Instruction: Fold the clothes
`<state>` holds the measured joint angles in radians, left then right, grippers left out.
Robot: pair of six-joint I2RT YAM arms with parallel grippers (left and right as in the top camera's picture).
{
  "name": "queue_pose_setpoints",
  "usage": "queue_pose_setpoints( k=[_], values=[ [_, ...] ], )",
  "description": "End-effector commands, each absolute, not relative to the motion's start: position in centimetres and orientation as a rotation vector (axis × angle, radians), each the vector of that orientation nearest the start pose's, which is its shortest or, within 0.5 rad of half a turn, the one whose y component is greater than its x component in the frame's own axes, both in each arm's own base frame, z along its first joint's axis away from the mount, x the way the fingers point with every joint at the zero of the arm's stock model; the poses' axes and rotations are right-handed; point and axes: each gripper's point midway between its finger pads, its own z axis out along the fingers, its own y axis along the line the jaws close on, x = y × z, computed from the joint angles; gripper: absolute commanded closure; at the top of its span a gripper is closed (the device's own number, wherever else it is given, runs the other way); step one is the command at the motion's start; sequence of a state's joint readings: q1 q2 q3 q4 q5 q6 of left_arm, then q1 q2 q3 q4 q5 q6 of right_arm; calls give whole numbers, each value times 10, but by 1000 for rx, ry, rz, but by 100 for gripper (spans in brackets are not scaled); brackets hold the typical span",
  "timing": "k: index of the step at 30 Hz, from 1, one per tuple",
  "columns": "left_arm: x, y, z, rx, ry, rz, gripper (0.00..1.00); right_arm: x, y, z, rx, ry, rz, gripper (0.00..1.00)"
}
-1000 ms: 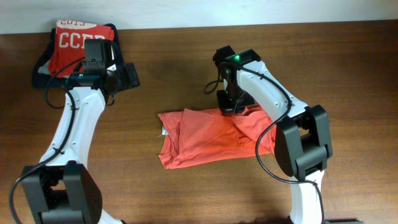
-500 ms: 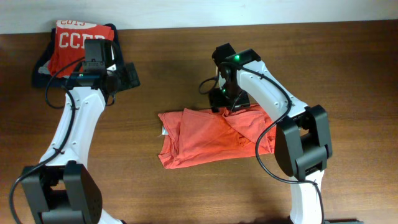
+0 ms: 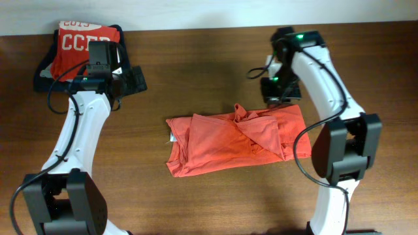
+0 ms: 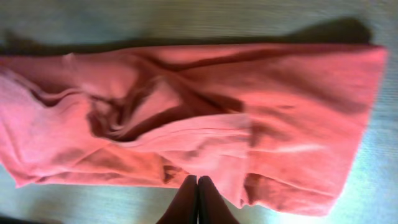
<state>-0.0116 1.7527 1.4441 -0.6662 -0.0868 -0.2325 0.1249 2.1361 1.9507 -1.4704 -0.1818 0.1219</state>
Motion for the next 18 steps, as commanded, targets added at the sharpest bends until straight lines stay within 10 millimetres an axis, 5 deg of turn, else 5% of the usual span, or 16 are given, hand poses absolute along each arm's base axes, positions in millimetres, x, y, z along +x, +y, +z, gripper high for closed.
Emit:
queue_pose_setpoints(
  k=[1,10,18],
  values=[
    [459,12,155,-331,2513,21,1,377,69,105,33,3257,273,96],
    [459,12,155,-331,2513,21,1,371,51,50,40,3275,139,96],
    [459,12,155,-331,2513,20,1,378,45,41,50,3239,85,96]
  ],
)
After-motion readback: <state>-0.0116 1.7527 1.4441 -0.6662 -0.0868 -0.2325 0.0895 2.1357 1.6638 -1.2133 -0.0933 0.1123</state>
